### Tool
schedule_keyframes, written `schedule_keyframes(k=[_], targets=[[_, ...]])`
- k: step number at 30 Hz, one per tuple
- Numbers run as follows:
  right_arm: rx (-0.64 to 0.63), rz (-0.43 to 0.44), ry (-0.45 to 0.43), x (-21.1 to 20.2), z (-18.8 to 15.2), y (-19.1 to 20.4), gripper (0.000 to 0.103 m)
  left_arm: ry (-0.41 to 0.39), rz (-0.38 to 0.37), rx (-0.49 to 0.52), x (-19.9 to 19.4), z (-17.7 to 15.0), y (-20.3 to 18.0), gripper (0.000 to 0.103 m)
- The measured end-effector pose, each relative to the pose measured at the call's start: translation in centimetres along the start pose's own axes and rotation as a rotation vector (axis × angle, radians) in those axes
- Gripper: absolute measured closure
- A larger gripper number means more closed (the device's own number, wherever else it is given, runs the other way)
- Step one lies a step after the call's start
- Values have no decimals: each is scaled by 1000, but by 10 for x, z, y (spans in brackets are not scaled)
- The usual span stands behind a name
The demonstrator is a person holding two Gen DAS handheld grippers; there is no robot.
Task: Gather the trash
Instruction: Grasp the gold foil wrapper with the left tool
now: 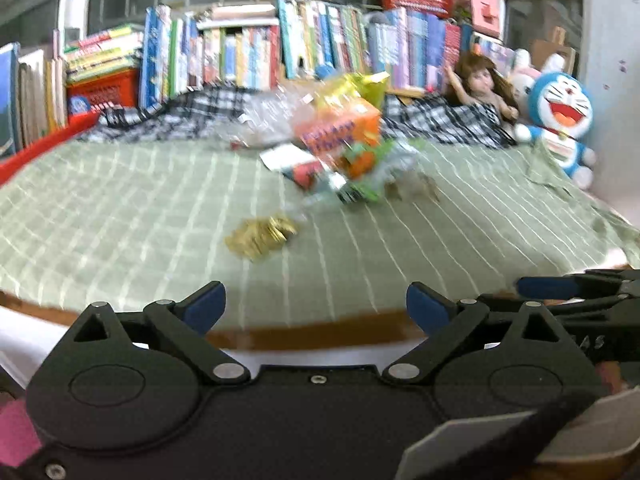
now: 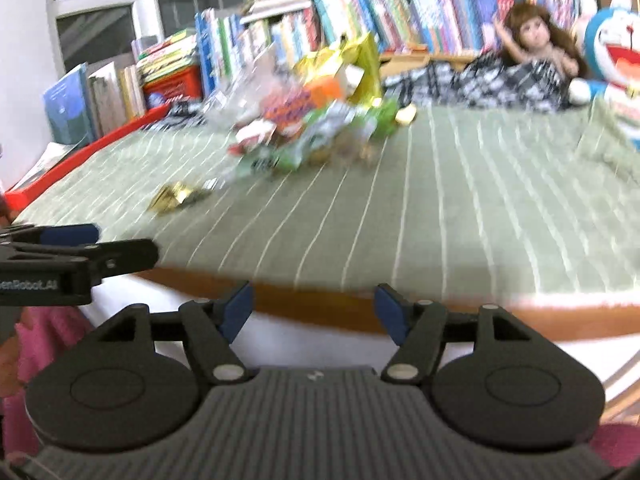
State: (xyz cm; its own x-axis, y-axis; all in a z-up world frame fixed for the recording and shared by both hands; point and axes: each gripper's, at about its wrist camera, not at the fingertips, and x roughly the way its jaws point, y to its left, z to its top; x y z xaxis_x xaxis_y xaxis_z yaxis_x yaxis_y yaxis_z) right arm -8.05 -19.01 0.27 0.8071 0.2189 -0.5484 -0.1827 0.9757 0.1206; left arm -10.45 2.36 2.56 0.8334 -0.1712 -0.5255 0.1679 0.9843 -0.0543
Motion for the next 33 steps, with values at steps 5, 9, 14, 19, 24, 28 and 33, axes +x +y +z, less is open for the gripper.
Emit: schedule_keyframes(k=[5,9,14,19,24,28,33], targets=[[-17,-45,-75,20,28,-6,24,-74,51,-20,19,16,14,6],[-10,-39,-105,39,51,-9,24,-83,64,-51,44,21,28,6],[-34,-24,-114,63,72,-4,25,-83,48,-90,70,24,44,9],[-71,-59,-92,87,87,0,27,-65,50,-85,87,23,48,15],[-86,-48,-64,103,86,3,28,-41,15,-99,95,19,46,31],[-120,-52,-74,111,87,11,23,-34,4,-91,98,16,44,44],[-102,-38,-46,130,96,11,23,-27,-14,-95,98,17,42,57]])
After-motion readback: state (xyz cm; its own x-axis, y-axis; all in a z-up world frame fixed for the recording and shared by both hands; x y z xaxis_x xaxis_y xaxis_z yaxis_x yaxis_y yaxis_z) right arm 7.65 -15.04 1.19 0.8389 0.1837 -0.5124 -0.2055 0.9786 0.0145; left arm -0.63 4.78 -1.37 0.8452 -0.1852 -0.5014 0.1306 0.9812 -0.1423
